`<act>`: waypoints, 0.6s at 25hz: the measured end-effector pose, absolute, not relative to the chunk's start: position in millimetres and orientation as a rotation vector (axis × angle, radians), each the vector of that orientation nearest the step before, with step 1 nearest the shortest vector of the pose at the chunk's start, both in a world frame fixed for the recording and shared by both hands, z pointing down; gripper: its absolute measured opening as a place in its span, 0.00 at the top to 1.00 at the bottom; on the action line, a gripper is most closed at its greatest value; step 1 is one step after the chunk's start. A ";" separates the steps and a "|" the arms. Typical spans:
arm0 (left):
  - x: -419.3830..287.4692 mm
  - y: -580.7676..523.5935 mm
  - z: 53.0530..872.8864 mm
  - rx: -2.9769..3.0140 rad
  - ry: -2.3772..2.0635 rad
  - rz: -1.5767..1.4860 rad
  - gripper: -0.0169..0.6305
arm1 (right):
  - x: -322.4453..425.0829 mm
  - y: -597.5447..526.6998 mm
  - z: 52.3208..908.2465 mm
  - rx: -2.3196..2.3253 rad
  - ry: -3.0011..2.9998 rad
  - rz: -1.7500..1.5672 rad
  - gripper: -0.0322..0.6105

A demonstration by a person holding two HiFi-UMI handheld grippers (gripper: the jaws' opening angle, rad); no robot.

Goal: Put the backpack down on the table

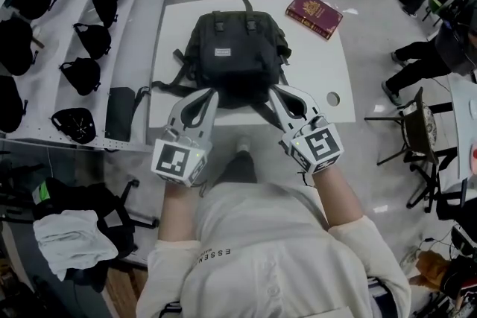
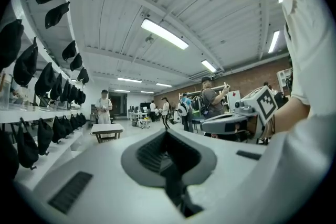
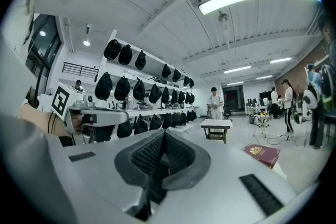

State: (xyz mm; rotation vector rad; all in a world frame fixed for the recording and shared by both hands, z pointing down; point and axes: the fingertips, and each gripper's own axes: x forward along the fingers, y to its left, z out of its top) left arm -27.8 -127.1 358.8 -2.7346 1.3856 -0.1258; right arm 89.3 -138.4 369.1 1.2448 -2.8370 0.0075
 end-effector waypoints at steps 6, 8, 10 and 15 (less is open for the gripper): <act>-24.6 -124.5 346.8 -2.706 1.352 -0.105 0.97 | 93.1 -139.5 361.3 1.285 -2.840 -0.008 0.93; -25.2 -124.6 340.5 -2.694 1.360 -0.086 0.97 | 92.9 -139.8 359.3 1.281 -2.841 -0.017 0.93; -24.6 -125.0 337.6 -2.701 1.354 -0.075 0.97 | 91.9 -139.5 358.4 1.267 -2.838 -0.026 0.93; -21.6 -131.0 340.0 -2.722 1.336 -0.100 0.97 | 89.6 -141.0 358.4 1.243 -2.833 -0.037 0.93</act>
